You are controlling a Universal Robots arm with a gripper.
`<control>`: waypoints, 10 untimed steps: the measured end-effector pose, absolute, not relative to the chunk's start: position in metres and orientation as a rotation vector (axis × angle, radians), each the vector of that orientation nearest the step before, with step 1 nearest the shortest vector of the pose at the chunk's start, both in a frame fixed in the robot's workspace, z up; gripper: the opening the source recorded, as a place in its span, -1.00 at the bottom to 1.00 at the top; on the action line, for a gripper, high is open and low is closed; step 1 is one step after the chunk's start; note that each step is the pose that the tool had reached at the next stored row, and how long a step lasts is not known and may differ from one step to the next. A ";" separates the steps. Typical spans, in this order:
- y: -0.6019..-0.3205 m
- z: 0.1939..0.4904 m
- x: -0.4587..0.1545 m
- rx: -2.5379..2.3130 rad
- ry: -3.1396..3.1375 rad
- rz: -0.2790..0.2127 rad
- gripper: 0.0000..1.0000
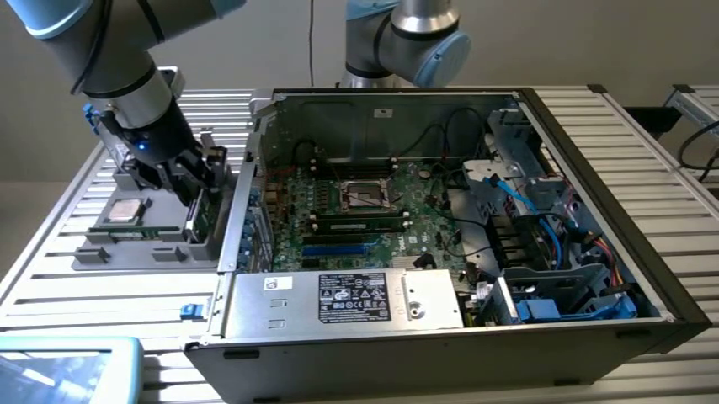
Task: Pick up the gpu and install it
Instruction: 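Pick up the gpu and move the gpu toward the slot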
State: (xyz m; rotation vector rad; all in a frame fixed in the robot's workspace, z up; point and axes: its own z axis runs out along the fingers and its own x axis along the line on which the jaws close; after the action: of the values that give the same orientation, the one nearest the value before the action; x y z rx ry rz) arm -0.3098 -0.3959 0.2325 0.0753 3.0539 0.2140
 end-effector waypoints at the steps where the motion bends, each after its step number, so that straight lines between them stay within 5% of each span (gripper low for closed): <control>1: -0.396 0.232 -0.310 0.076 3.054 0.214 -0.01; 10: -0.396 0.229 -0.309 0.076 3.054 0.211 -0.01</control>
State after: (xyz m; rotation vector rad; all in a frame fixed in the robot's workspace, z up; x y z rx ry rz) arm -0.3091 -0.3957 0.2286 0.0758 3.0541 0.2111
